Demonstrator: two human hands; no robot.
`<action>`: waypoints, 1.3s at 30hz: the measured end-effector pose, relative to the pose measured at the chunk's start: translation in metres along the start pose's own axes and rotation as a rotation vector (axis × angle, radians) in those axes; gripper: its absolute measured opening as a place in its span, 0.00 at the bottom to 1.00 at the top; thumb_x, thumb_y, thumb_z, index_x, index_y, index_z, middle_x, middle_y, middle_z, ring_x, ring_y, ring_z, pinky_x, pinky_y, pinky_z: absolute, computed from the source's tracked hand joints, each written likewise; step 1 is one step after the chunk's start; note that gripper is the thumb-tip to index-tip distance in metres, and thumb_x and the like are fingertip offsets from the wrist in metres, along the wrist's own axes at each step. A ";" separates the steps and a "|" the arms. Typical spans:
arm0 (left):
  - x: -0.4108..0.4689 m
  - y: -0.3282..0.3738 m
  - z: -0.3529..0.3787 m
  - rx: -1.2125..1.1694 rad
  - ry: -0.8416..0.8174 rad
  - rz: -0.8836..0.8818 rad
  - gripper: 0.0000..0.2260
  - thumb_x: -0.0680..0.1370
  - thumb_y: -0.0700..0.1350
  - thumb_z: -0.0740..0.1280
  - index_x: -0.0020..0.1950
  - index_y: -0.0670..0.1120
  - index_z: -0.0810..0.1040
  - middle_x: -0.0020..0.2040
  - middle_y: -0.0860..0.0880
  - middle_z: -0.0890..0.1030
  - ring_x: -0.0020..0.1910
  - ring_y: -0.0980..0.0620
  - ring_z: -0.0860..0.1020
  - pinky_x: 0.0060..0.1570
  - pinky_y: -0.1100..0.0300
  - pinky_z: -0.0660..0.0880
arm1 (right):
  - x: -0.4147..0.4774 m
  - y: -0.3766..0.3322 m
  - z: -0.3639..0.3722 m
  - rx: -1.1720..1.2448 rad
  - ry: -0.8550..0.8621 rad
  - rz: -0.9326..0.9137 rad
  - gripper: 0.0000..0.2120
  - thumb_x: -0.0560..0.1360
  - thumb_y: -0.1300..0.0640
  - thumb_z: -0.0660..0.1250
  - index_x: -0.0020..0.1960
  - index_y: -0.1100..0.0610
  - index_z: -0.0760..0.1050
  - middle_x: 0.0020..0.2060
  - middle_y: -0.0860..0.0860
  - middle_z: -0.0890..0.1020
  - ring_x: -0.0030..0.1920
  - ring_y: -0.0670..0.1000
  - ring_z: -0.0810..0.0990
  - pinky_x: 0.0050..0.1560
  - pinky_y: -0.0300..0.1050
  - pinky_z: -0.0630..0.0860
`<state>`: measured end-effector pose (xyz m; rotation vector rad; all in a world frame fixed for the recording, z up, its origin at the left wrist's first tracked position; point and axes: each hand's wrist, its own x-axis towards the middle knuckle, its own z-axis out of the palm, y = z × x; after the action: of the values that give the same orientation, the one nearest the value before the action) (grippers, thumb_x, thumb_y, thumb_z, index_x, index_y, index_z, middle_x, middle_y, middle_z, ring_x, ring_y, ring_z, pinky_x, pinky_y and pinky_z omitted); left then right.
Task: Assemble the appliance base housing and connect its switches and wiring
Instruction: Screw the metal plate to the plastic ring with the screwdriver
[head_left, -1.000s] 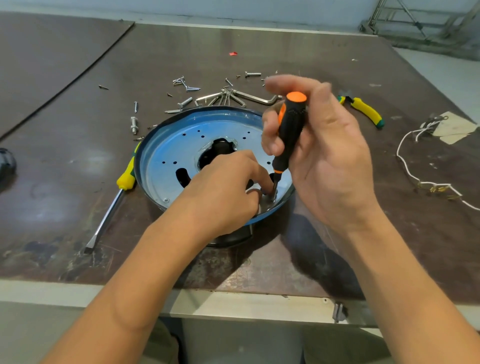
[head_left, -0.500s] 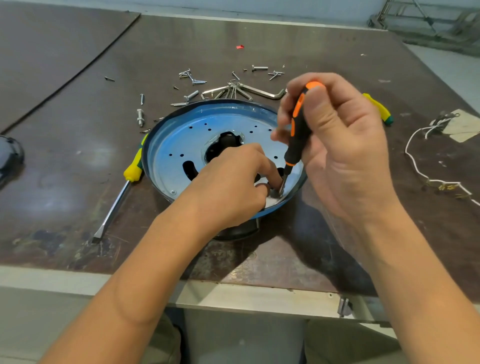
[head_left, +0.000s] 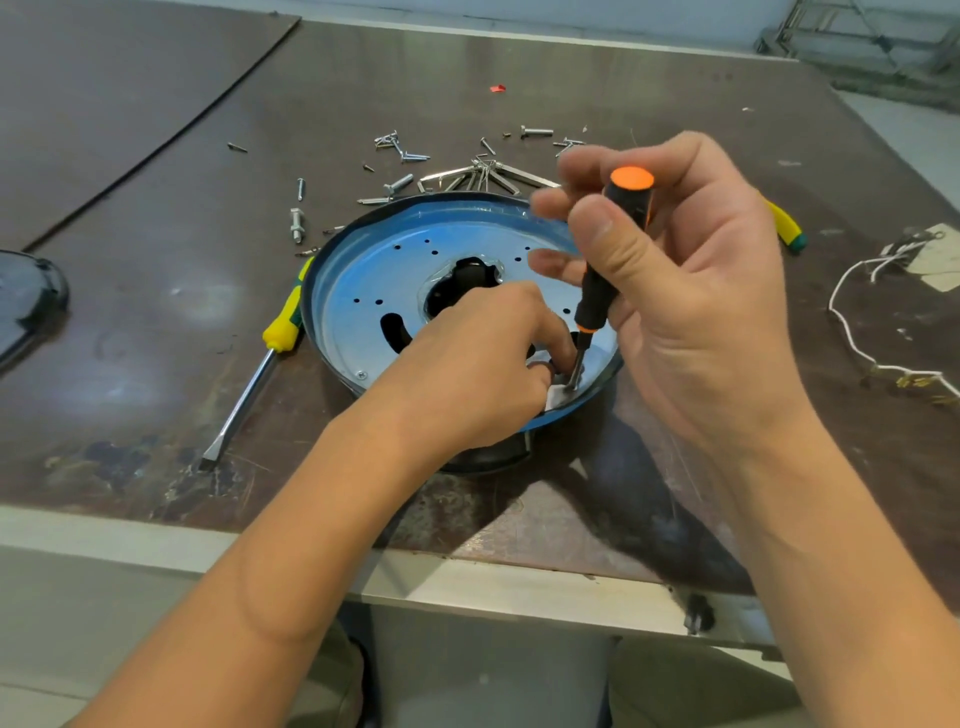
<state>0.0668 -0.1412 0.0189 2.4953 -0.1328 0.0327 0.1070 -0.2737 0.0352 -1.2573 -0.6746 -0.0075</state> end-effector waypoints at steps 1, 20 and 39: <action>0.000 0.000 0.000 0.005 -0.001 0.004 0.12 0.77 0.45 0.69 0.40 0.63 0.76 0.50 0.58 0.72 0.45 0.54 0.73 0.46 0.54 0.75 | 0.001 0.000 0.001 0.008 -0.001 -0.001 0.07 0.78 0.64 0.69 0.52 0.56 0.73 0.46 0.57 0.80 0.42 0.54 0.81 0.46 0.49 0.79; 0.001 -0.002 0.002 -0.022 -0.026 0.001 0.10 0.76 0.43 0.67 0.48 0.59 0.82 0.56 0.59 0.77 0.46 0.54 0.75 0.50 0.50 0.77 | 0.003 -0.006 -0.002 0.041 -0.069 0.098 0.09 0.83 0.60 0.59 0.57 0.61 0.76 0.44 0.54 0.79 0.44 0.54 0.77 0.47 0.51 0.76; 0.000 0.002 -0.002 0.007 -0.039 0.010 0.13 0.75 0.41 0.65 0.45 0.61 0.81 0.53 0.56 0.75 0.44 0.55 0.73 0.45 0.54 0.72 | 0.002 0.002 -0.003 0.134 -0.029 0.043 0.09 0.84 0.57 0.56 0.55 0.59 0.73 0.38 0.56 0.74 0.36 0.51 0.71 0.39 0.42 0.69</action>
<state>0.0662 -0.1413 0.0212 2.5028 -0.1611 -0.0114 0.1104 -0.2746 0.0337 -1.1443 -0.6620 0.0906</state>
